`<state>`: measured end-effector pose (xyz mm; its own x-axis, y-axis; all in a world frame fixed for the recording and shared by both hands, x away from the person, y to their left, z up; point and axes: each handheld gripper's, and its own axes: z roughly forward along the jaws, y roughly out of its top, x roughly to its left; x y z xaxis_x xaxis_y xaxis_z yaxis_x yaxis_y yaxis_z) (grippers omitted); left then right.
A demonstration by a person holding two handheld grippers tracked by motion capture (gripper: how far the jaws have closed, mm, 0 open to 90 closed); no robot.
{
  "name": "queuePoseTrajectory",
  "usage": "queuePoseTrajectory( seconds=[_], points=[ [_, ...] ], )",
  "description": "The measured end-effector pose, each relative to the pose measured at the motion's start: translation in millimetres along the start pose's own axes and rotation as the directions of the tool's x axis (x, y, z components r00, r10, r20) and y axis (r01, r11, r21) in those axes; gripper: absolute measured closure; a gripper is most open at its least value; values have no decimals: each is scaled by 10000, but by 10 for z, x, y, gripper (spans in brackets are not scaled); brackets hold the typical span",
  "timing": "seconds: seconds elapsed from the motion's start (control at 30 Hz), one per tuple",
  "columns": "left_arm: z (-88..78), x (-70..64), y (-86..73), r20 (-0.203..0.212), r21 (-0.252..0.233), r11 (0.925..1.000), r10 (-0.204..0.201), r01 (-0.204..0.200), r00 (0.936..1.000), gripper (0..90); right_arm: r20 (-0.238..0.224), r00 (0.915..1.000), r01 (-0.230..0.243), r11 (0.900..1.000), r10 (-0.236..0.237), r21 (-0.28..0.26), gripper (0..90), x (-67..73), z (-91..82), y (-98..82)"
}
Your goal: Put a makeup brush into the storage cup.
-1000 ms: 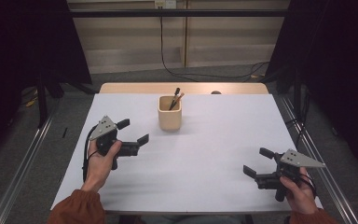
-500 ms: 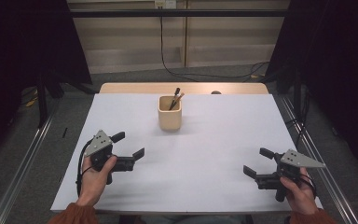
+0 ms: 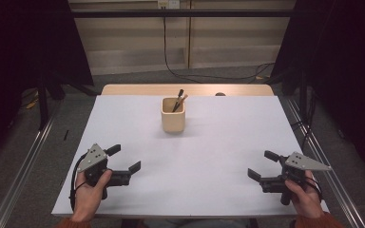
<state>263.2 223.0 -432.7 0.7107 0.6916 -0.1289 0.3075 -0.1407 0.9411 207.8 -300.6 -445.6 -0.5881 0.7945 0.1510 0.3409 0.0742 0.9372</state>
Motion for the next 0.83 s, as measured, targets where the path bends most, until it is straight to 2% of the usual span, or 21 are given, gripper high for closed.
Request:
queuePoseTrajectory(
  seconds=[0.1,0.13,0.27,0.33,0.4,0.47,0.67,0.7,0.73,0.83],
  points=[
    [-11,-14,-44,-53,158,9995,261,-261,9996,26,-2,10000,2,10000,-2,10,13,3,-3,-1],
    [-26,-26,-64,-48,138,9998,175,-174,9998,26,4,10000,2,10000,-2,-2,13,3,-4,-2],
    [-86,-58,-96,-221,189,9994,279,-275,9994,26,27,10000,-17,10000,17,6,13,-3,-5,-4],
    [-125,-61,-111,-102,64,9999,134,-133,9999,26,15,10000,-5,10000,5,-5,13,-1,-5,-5],
    [-159,-70,-130,-208,-43,9998,195,-196,9996,26,29,10000,-13,10000,13,23,13,2,-3,-5],
    [-169,-78,-162,-202,61,9994,341,-340,9992,26,16,10000,14,10000,-14,23,13,3,-4,-5],
    [-213,-48,-135,-254,-399,9990,173,-183,9995,26,-7,10000,46,10000,-46,19,13,2,-5,-4],
    [-219,-34,-136,-372,-392,9989,226,-240,9991,26,-19,10000,39,10000,-39,-5,12,2,-6,-2],
    [-230,-22,-141,-658,-352,9988,325,-349,9973,27,-7,10000,36,10000,-36,-9,12,1,-5,-1],
    [-242,21,-157,-581,-393,9992,-20,-3,9983,25,-6,10000,13,10000,-13,30,12,2,7,0]
  ],
)
